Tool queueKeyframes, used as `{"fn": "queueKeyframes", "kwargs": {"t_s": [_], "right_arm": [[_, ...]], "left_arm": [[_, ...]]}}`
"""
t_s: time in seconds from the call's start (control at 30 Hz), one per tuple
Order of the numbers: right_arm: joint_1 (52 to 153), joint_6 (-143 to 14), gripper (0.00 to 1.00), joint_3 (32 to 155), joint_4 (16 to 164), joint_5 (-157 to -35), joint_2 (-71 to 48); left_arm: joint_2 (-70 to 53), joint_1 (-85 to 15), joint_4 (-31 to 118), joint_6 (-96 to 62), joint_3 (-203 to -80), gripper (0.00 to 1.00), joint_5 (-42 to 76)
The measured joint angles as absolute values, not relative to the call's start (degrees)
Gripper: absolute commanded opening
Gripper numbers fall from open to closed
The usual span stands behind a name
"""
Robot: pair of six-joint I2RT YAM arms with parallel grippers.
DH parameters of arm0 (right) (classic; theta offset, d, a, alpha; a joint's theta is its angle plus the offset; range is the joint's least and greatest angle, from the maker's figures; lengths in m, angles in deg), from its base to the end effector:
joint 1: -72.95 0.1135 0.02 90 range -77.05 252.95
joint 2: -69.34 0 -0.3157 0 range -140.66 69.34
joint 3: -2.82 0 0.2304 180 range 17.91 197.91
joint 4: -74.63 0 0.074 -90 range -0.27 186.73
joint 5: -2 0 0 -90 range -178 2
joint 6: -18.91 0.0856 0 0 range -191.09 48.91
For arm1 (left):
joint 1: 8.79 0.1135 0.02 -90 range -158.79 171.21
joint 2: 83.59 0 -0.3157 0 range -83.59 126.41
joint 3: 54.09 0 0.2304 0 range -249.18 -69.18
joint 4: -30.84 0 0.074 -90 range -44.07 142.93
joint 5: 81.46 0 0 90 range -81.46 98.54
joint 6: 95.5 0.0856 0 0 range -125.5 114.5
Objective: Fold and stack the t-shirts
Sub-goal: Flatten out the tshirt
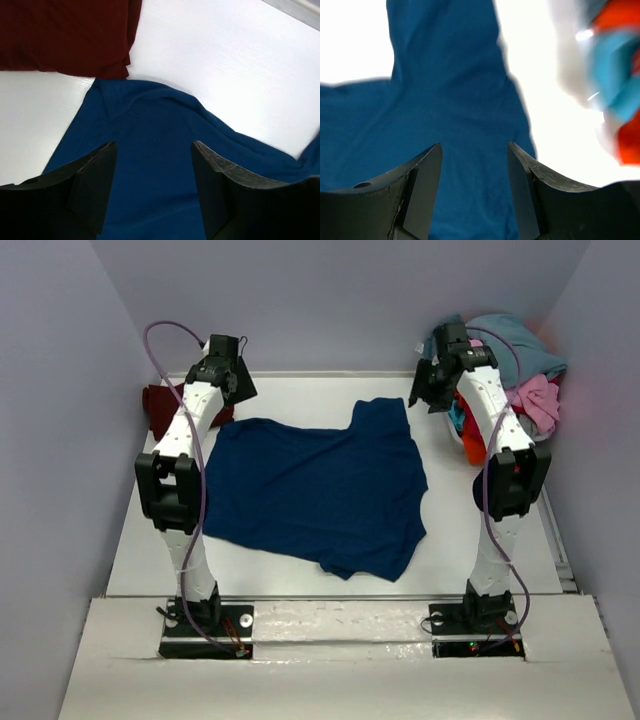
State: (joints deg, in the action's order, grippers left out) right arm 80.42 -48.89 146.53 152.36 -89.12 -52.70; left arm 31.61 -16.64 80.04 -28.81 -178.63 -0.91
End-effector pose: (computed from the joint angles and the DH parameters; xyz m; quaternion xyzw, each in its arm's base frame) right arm 0.4863 0.0655 0.3338 0.1198 0.9489 0.0838 0.2797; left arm 0.5006 -0.0548 0.3350 -0.1560 0.8898 -0.0415 0.4268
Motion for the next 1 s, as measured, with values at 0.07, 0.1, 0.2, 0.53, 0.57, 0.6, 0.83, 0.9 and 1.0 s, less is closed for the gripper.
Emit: {"fn": "queueKeyframes", "kwargs": {"t_s": [0.07,0.1,0.2,0.53,0.57,0.6,0.83,0.9,1.0], "right_arm": [[83.2,-49.0,0.6,141.4,152.4,-88.4,-49.5],[84.7,-49.0,0.6,138.0,152.1,-88.3,-48.2],[89.2,-48.6,0.6,125.4,150.4,-89.1,-45.0],[91.0,-46.6,0.6,98.6,149.0,-90.6,-34.1],[91.0,-46.4,0.6,98.0,149.0,-90.7,-32.9],[91.0,-46.3,0.6,97.3,148.7,-90.8,-31.3],[91.0,-45.5,0.59,94.1,145.6,-92.2,-30.6],[91.0,-45.3,0.58,94.0,144.8,-92.8,-32.0],[91.0,-45.1,0.57,94.0,143.5,-93.3,-34.1]], "left_arm": [[28.3,-17.6,80.1,-28.9,-175.6,0.72,-1.7],[26.7,-17.9,80.0,-28.9,-173.4,0.72,-2.0],[22.5,-19.0,80.4,-29.3,-164.3,0.72,-2.6],[17.9,-18.8,80.2,-31.8,-141.7,0.71,-1.0],[17.3,-18.8,80.2,-32.0,-140.8,0.71,-0.9],[16.7,-18.8,80.0,-32.0,-140.2,0.71,-0.9],[15.5,-18.9,78.0,-32.2,-139.5,0.71,0.4],[15.6,-18.9,77.6,-32.2,-139.4,0.71,0.7],[16.2,-18.9,76.8,-32.2,-139.4,0.71,1.0]]}}
